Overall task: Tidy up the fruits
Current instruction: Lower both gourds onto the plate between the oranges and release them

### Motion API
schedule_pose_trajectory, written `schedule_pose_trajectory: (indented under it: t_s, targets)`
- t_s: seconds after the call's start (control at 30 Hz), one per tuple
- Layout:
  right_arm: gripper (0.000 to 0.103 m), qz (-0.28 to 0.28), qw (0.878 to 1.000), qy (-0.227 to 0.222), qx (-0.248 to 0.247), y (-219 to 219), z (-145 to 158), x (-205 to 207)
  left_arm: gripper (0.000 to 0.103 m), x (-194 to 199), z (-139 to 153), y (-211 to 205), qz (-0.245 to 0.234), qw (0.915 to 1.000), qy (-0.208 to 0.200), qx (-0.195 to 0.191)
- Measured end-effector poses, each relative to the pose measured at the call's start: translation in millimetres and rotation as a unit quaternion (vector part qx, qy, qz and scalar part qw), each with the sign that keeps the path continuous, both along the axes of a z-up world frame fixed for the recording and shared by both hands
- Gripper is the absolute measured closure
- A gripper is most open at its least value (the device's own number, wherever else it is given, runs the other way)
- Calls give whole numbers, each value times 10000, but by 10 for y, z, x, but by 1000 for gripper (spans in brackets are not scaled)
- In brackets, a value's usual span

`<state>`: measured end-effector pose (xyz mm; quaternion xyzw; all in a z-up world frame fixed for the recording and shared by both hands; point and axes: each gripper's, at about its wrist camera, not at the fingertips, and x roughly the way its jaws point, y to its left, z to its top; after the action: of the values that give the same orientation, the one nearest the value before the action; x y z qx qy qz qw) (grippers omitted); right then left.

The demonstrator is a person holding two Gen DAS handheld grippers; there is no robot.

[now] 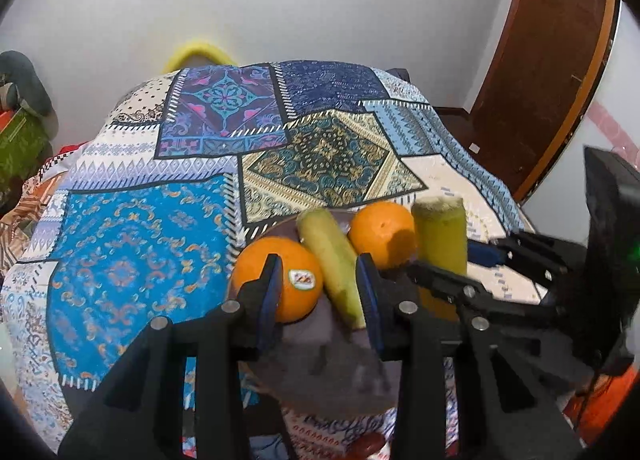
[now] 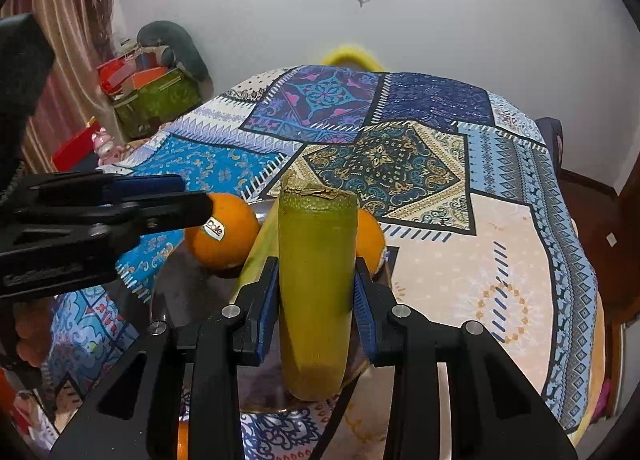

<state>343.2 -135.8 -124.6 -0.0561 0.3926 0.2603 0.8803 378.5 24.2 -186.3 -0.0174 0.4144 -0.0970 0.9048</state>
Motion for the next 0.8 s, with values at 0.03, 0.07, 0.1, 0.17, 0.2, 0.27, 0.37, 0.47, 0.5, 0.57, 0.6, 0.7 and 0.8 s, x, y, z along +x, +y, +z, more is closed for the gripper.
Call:
schedule_pose_trajectory:
  t_s: [0.03,0.07,0.1,0.17,0.2,0.27,0.37,0.47,0.5,0.57,0.6,0.7,0.8]
  targets:
    - [71,26,10000,14,-33,32,-16,11,65,-32,-11,29,-3,10000,6,43]
    - [71,46,10000,23,-59,52,-24,17,65,-56,-25,56,-14,10000,23,71]
    - [71,73,9999,34,-95,82,-37,24,65,-77,-39,74,-19,10000,39,85]
    - [71,130,9997,45,-193,155,-71,41,65,-115,-73,116,-12,9999,91,104]
    - [71,137,9996,51,-240,177,-85,49,65,-133,-92,134,-11,9999,121,108]
    - [71,111,9994,23,-317,215,-103,54,65,-172,-123,168,-2,9998,171,95]
    - [71,56,9995,62,-300,229,-116,78,65,-201,-151,218,45,9997,238,19]
    - [69,30,9996,40,-271,228,-77,72,65,-227,-154,230,85,9997,226,3]
    - [68,54,9996,52,-257,233,-61,67,65,-238,-148,227,88,9997,221,0]
    - [68,26,9997,-6,-236,222,3,37,65,-272,-132,218,90,9997,216,-10]
    - [68,37,9997,-10,-229,220,22,32,65,-283,-119,213,87,9997,208,-14]
    - [68,15,9999,14,-144,162,105,-22,65,-371,-54,175,60,9999,153,27]
    - [68,-48,9999,47,-80,84,167,-95,65,-478,38,136,27,9999,81,74]
